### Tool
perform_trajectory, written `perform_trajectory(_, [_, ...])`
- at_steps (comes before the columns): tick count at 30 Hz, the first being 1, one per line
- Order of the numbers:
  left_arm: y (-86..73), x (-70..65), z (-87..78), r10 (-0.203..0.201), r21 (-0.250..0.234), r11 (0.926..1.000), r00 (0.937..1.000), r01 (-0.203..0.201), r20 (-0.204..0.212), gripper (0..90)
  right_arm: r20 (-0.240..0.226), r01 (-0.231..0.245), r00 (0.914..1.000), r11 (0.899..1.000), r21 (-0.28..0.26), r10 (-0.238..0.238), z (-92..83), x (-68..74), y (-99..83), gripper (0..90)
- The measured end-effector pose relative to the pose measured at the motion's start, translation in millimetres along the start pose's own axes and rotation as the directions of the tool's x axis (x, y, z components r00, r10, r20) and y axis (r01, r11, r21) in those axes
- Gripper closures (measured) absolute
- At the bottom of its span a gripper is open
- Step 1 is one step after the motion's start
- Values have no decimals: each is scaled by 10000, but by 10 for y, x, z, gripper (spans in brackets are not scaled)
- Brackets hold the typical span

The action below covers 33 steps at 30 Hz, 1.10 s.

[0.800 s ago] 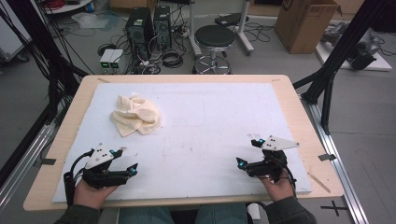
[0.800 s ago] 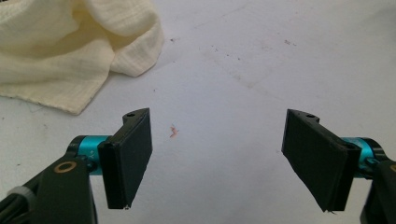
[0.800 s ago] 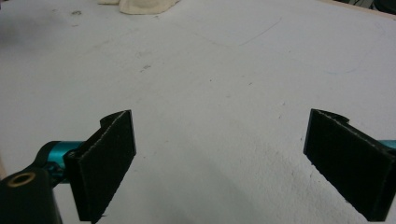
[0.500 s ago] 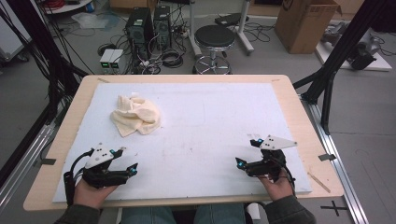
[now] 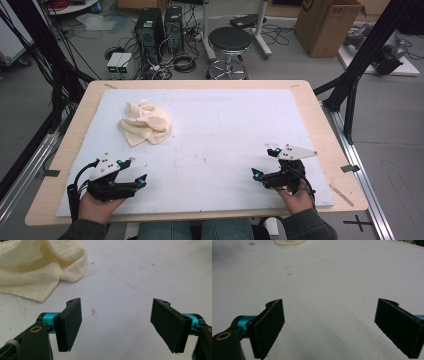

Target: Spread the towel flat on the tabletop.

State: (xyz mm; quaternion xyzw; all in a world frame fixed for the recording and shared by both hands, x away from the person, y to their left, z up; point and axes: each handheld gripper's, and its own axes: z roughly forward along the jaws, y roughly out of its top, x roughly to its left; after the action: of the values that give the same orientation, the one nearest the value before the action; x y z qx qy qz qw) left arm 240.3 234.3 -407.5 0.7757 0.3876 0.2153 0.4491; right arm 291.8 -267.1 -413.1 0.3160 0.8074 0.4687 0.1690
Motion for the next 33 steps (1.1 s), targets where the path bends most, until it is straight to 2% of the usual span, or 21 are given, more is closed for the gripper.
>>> perform_trajectory(12, [27, 4, -22, -65, -44, 10000, 10000, 65, 29, 259, -105, 101, 9999, 9999, 53, -100, -5, 35, 7, 85])
perform_trajectory(22, [98, 34, -9, -120, -109, 9999, 9999, 120, 25, 265, -4, 266, 9996, 9996, -22, -266, -40, 24, 21, 85])
perform_trajectory(27, [209, 131, 35, -263, -194, 9995, 9996, 262, -54, 266, -6, 205, 9998, 9998, 13, -205, -54, -9, 5, 85])
perform_trajectory(33, [309, 253, 184, -395, 51, 9992, 9992, 395, -64, 269, 16, 157, 9999, 9999, -49, -157, -61, -19, 17, 85])
